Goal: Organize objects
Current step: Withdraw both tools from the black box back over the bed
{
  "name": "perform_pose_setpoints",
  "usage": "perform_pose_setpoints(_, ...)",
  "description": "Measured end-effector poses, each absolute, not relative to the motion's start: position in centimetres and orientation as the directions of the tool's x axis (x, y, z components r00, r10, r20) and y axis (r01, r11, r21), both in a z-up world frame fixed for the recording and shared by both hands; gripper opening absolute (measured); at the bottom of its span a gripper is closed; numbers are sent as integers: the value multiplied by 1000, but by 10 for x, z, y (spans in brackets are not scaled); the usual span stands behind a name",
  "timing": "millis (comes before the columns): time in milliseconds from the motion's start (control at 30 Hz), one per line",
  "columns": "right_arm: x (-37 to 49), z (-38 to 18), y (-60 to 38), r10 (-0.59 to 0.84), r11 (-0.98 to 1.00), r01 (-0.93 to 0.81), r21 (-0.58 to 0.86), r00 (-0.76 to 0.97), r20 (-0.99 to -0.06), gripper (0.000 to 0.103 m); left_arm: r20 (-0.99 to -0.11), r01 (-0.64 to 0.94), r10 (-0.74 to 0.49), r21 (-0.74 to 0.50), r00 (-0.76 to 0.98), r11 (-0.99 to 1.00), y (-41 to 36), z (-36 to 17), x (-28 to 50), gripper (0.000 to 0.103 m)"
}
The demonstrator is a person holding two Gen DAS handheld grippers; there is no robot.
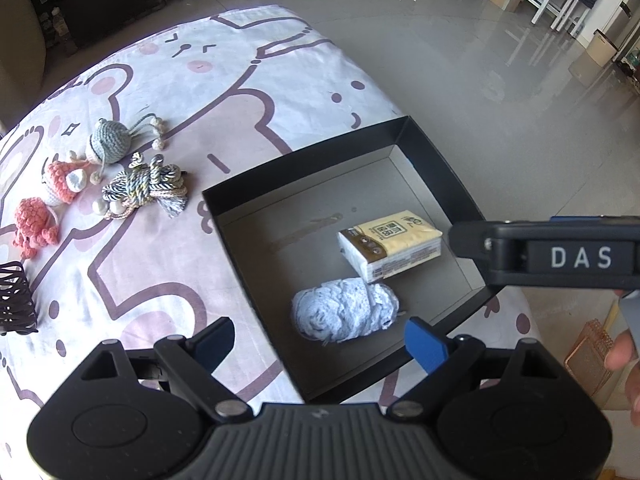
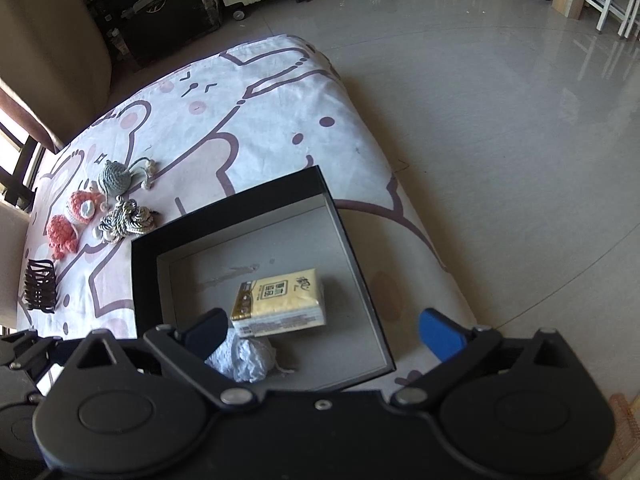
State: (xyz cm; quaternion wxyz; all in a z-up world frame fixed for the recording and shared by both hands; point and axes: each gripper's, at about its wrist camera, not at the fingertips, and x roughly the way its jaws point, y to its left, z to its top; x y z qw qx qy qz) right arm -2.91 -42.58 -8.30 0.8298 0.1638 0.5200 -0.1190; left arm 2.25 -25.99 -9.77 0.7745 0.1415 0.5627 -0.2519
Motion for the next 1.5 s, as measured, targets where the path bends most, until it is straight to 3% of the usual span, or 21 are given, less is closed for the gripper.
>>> perform_pose_setpoints(500, -41, -83, -426, -67, 913, 392, 115, 422, -904, 103, -927, 504, -248, -77, 282, 860, -241, -87, 34, 103)
perform_pose_setpoints(1500, -47, -65, -409, -95, 909, 400, 116, 471, -877, 103, -906, 422, -237, -73, 351, 903, -206, -73, 50, 103)
